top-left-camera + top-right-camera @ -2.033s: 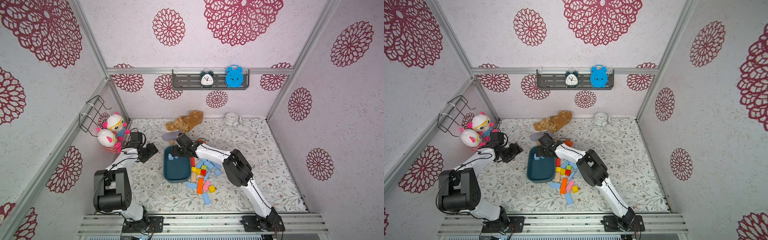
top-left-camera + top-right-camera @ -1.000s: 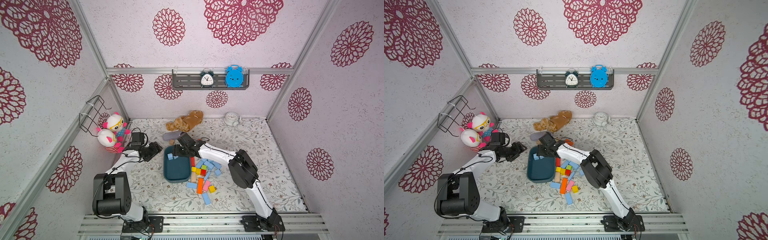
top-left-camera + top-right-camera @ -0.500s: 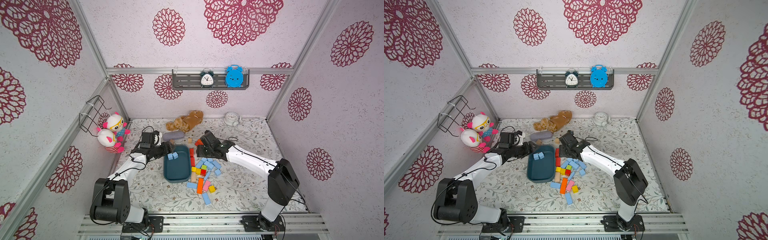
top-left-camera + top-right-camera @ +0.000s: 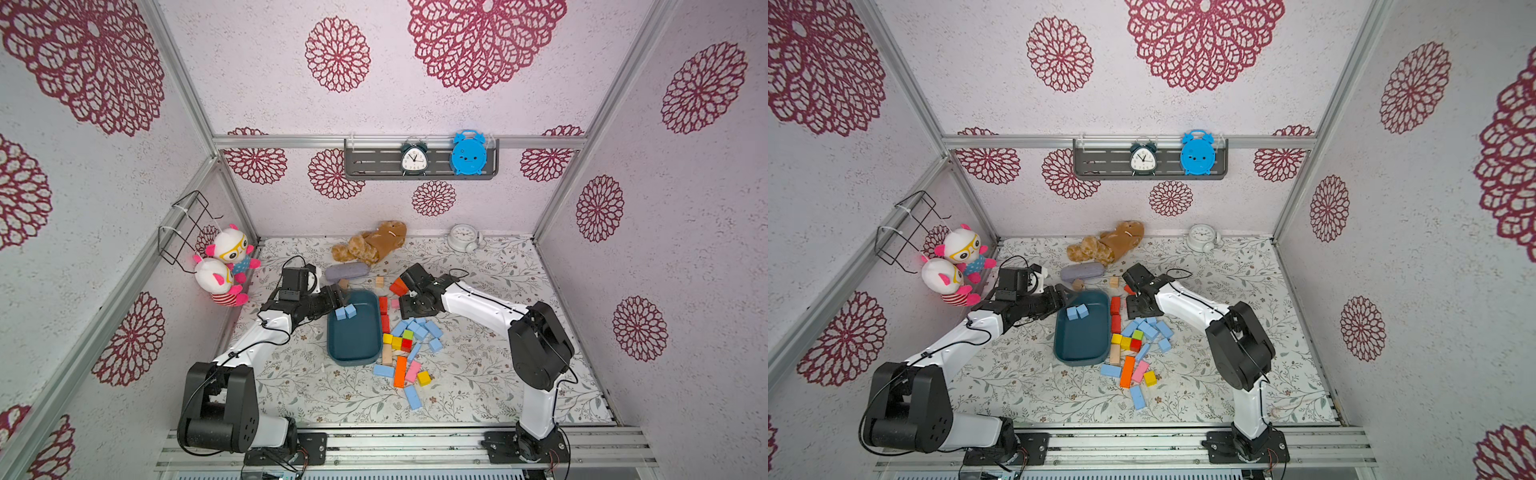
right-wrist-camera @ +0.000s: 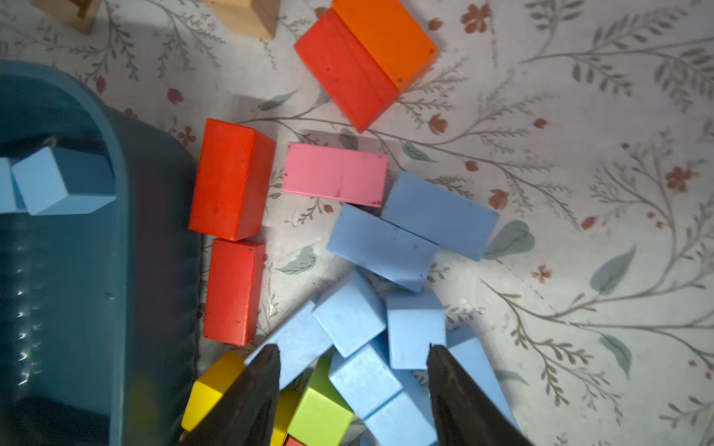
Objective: Pick out the blue building blocks
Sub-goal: Pick up the building block from the center of the board.
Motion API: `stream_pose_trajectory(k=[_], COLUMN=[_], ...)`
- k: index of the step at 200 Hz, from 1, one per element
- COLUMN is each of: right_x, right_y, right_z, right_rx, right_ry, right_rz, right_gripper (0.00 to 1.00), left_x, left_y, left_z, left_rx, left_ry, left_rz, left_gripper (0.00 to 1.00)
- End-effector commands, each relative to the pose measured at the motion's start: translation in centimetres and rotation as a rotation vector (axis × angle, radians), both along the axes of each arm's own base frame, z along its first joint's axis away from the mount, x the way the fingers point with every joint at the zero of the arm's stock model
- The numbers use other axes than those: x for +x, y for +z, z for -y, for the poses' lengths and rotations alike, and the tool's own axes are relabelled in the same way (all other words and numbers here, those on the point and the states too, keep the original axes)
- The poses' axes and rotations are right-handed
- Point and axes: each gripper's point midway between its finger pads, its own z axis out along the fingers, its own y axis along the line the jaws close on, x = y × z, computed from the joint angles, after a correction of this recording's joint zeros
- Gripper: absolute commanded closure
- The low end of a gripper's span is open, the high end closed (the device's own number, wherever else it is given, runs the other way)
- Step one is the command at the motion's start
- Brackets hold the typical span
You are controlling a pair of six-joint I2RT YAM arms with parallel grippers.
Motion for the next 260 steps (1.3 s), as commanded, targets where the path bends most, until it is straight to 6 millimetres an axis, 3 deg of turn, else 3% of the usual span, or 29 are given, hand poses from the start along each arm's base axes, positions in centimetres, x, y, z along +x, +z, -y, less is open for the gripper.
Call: stream_pose_trajectory(k=[1,36,67,106,159,187,217,240,260], right_x=[0.7,1.4,1.0,0.1,0.6,0.6,0.7,0.7,0.8], right_y=[0.5,-1.1,-2.3,-3.2,-3.9,-4.2,-3.3,-1.1,1.3], right_z=[-1.5,-2.2,-2.3,-1.3,-0.3,-0.2,-0.1,0.1,0.5], right_rx=[0.011,-0.036,-0.039,-0.072,-0.144,-0.149,-0.135,-0.099,-0.06], right_ry=[0.089,0.144,0.159,0.151,0.13,0.127,0.105,0.071,0.025], right_rz=[0.024,-0.002,-0.034,-0.062,-0.058,-0.059,-0.04,0.011,0.069], right_gripper=[0.36,0.36,0.36,0.42,0.42,0.56,0.69,0.72,0.73], left_x=[0.3,0.4,0.4,0.3,0.1,0.1,-0.1,-0.4,-0.6], left_y=[-0.9,-0.9,-1.5,-1.5,-1.8,-1.6,-1.7,-1.8,-2.1], left_z=[-1.6,-3.0,-3.6,-3.8,-3.8,-3.7,-3.5,-3.1,-2.7], left_rx=[0.046,0.067,0.08,0.091,0.083,0.081,0.061,0.03,0.003], left_ry=[0.068,0.113,0.132,0.136,0.138,0.135,0.133,0.13,0.129], left_rz=[-0.027,-0.034,-0.044,-0.041,-0.044,-0.043,-0.058,-0.066,-0.099], left_gripper=[0.23,0.22,0.22,0.21,0.21,0.21,0.21,0.21,0.12])
